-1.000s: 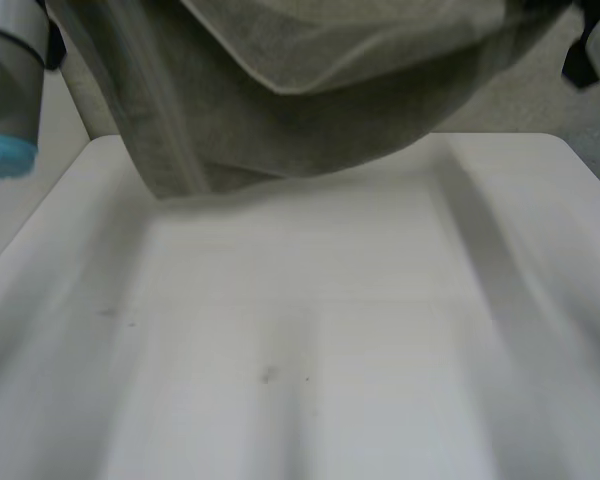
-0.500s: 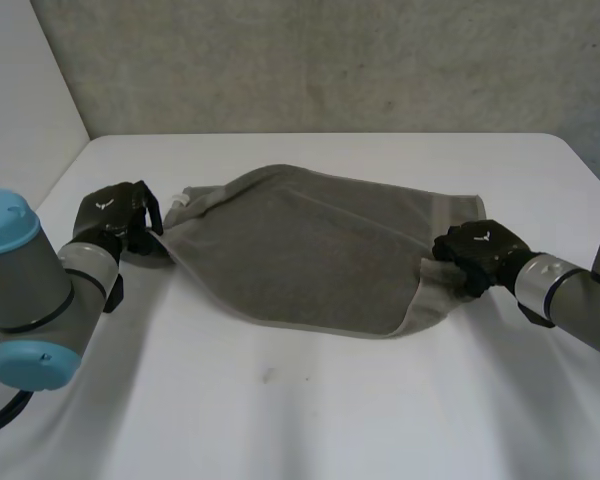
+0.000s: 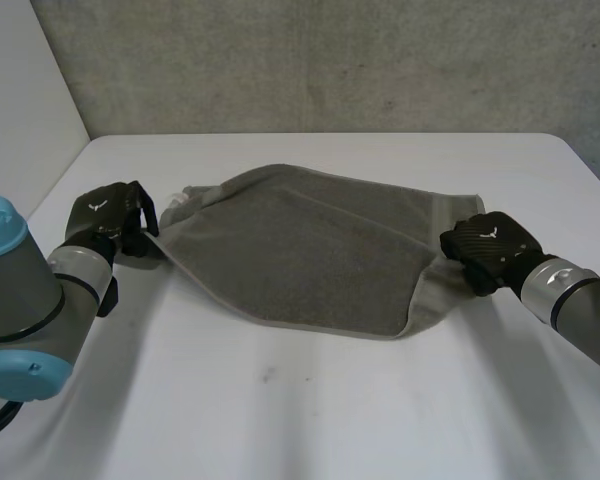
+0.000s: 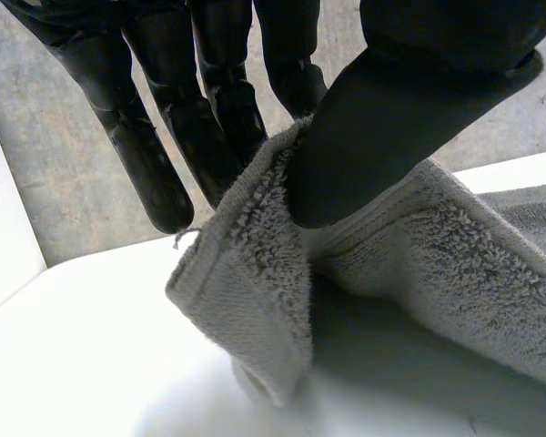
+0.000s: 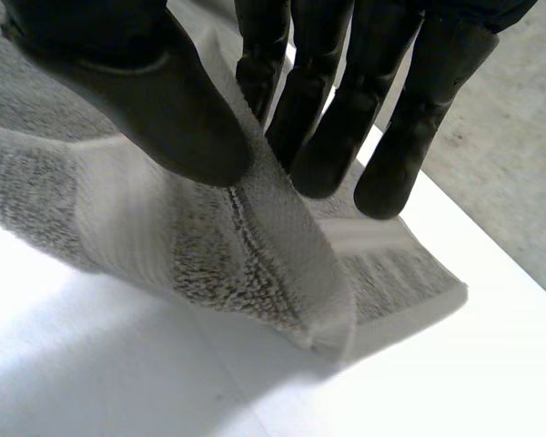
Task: Fold the towel.
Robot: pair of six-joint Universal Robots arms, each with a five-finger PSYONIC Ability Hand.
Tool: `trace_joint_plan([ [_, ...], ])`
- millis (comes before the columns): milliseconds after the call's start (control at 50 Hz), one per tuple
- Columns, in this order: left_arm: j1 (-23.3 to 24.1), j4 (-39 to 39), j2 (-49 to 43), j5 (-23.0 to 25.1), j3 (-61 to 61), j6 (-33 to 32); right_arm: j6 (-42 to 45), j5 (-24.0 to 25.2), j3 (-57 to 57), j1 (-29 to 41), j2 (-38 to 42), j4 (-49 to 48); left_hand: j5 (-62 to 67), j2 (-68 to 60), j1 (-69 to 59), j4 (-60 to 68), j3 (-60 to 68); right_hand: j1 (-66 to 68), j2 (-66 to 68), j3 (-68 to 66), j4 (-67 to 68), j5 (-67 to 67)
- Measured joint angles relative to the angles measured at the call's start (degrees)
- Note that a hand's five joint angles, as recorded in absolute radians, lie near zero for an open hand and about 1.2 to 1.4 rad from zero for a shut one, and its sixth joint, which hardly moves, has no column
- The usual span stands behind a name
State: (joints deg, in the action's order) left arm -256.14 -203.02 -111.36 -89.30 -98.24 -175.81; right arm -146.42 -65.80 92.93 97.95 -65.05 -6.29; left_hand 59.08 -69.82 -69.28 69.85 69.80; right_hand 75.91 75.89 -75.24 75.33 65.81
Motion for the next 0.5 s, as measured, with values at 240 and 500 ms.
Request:
trace_joint_plan([
  [240,-0.1,-0.4,1.9,0.1,-2.0,0.0,7.2,-21.6,-1.5,0.9,1.3,0.4,0.0,0.0,0.0,0.0,0.0,-23.4,-24.0,21.7,-21.8,-22.9],
  [500,-0.2,-1.7,1.6,0.2,-2.9,-0.1,9.9,-13.2,2.8,4.0,1.1,-1.5,0.0,0.0,0.0,0.0,0.0,-40.8,-40.1,39.8,-40.2,-42.4],
])
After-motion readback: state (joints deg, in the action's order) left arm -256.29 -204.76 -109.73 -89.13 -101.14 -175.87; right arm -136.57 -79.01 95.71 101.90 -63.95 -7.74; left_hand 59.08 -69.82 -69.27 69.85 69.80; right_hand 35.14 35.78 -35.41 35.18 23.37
